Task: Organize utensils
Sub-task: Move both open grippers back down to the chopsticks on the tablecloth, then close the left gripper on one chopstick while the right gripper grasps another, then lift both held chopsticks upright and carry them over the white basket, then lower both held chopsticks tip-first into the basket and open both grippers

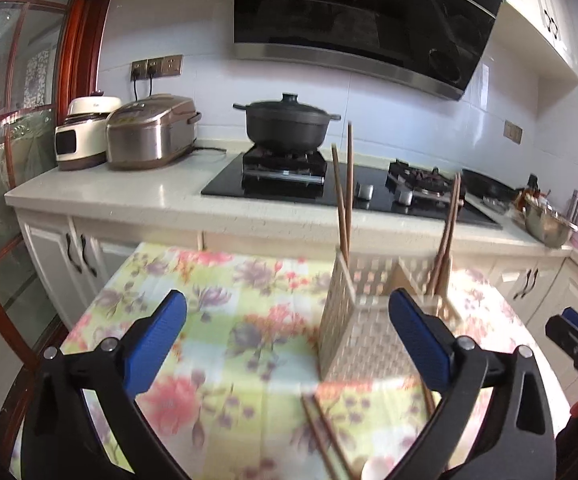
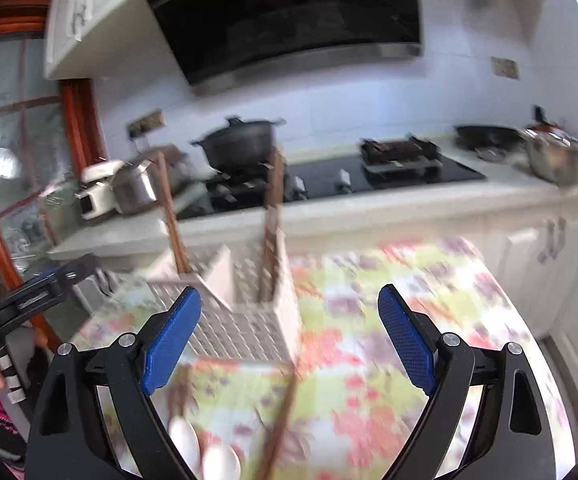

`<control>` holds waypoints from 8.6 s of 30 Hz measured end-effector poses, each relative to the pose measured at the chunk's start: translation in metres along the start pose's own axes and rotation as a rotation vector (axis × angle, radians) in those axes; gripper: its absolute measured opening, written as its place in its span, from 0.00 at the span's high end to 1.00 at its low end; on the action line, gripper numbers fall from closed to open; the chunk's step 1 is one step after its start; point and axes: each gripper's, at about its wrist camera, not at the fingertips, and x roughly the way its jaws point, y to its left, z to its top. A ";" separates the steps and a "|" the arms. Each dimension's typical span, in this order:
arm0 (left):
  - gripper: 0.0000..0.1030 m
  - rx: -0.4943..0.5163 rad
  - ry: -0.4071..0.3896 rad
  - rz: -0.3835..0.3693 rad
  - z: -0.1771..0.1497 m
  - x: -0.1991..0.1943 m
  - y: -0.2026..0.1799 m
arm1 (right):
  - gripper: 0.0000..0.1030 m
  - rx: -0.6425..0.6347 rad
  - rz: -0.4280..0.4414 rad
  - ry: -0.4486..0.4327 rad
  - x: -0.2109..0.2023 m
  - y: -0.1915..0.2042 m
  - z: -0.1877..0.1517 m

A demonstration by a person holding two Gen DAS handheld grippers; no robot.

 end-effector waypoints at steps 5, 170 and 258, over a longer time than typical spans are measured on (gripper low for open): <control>0.05 0.005 0.060 -0.012 -0.040 -0.013 0.002 | 0.18 0.020 -0.076 0.103 0.000 -0.011 -0.038; 0.95 0.049 0.152 -0.184 -0.058 -0.055 -0.031 | 0.94 -0.028 0.066 0.113 -0.032 0.025 -0.031; 0.95 0.180 -0.052 -0.127 0.173 -0.016 -0.092 | 0.94 -0.070 0.113 0.067 0.056 0.062 0.153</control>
